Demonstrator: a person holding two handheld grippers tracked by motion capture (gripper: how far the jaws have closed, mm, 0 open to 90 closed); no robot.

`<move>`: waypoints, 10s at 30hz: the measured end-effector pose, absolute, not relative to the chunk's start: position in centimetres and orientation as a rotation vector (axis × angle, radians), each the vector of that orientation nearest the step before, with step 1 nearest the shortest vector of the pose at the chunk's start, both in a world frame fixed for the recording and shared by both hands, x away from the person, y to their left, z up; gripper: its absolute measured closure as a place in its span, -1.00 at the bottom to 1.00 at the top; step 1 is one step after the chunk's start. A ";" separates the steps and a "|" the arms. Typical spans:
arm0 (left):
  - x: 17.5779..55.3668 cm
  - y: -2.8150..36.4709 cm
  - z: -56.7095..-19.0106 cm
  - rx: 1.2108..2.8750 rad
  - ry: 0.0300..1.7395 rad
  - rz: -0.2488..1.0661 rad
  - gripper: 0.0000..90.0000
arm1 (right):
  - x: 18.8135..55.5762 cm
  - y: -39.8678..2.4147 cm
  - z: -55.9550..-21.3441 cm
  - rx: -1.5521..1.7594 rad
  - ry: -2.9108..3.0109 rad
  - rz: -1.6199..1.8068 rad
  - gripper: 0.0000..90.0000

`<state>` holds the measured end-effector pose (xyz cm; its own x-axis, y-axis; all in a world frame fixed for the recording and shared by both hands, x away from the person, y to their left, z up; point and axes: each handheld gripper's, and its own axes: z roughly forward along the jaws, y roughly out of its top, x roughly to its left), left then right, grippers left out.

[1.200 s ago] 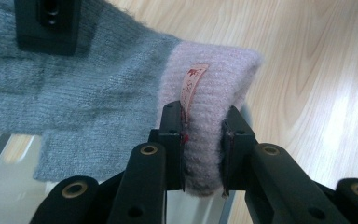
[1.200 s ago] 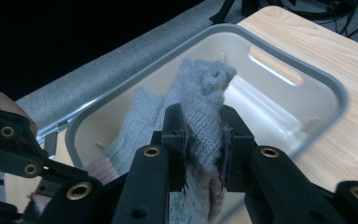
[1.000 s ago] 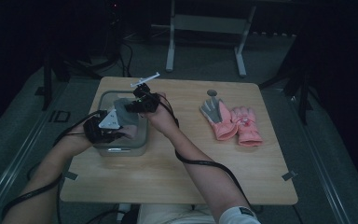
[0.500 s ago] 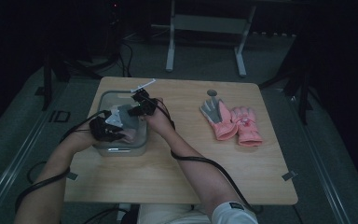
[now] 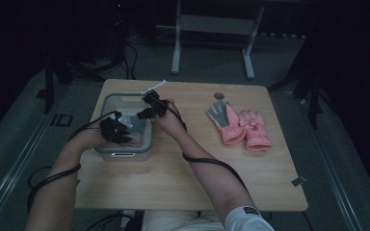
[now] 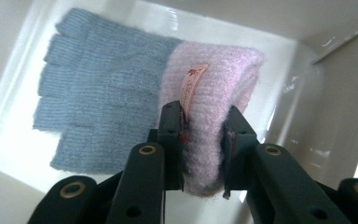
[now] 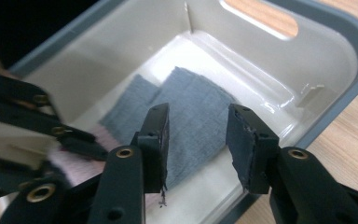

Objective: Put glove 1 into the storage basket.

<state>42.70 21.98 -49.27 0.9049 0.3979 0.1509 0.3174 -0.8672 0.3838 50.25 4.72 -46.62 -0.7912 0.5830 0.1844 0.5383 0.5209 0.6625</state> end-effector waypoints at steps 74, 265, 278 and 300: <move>32.8 7.0 -51.5 2.368 0.507 0.173 -0.96 | 46.3 -20.1 -45.5 1.007 2.391 1.141 0.35; 28.8 8.3 -55.8 2.302 0.516 0.292 -0.94 | 38.6 -32.1 -42.8 1.369 2.050 0.932 0.90; 28.8 8.4 -55.8 2.307 0.527 0.300 -0.94 | 37.0 -30.6 -47.5 1.384 2.139 0.883 0.89; 28.6 8.2 -55.9 2.322 0.514 0.307 -0.94 | 39.6 -30.2 -52.0 1.420 2.133 0.822 0.69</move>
